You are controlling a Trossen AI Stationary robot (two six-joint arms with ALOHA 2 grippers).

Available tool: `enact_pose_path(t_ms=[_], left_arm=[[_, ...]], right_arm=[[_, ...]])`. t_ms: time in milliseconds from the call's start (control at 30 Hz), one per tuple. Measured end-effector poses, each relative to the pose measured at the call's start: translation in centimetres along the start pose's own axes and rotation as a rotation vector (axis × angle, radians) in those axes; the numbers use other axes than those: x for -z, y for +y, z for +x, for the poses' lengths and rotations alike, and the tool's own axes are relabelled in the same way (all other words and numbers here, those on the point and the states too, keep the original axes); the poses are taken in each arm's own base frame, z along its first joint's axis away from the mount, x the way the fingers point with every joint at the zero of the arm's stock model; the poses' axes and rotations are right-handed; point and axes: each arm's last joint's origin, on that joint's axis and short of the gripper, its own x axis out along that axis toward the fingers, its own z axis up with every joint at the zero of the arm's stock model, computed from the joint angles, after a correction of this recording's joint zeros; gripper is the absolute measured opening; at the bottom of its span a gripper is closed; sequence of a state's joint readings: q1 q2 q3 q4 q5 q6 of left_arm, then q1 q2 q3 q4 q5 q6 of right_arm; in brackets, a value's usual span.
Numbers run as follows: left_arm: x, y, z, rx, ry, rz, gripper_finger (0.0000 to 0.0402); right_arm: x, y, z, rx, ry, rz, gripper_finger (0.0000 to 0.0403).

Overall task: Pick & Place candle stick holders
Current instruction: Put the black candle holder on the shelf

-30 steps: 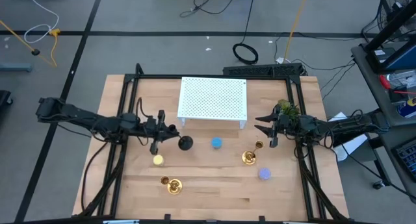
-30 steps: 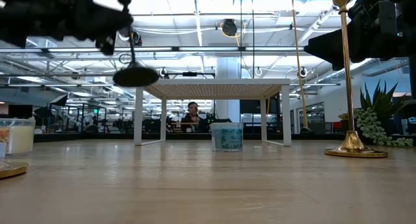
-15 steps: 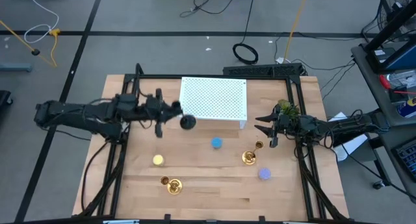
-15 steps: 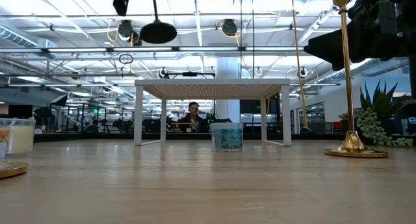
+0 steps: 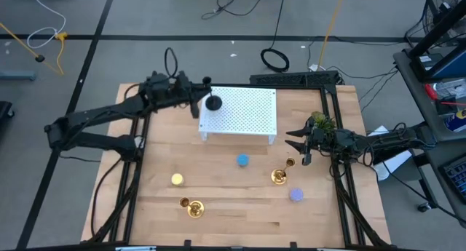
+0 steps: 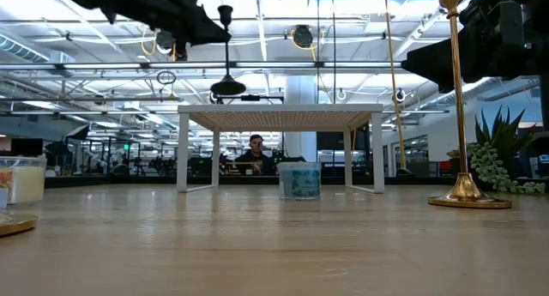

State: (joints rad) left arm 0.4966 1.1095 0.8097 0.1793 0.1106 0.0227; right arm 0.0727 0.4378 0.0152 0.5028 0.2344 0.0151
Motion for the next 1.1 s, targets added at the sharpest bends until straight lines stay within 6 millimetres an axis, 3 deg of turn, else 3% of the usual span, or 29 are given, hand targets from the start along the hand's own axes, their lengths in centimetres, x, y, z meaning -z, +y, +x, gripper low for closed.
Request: enact_pose_path(t_ms=[367,1100], left_arm=[[2.5,3.0,2.4,-0.080,0.090,-0.064,0.0018],[2.8,3.5,2.5,-0.091,0.107,-0.035,0.0041]], right_arm=[[0.1,0.0,0.0,0.000,0.008,-0.002,0.0146],[0.1,0.0,0.0,0.000,0.008,-0.002,0.0146]])
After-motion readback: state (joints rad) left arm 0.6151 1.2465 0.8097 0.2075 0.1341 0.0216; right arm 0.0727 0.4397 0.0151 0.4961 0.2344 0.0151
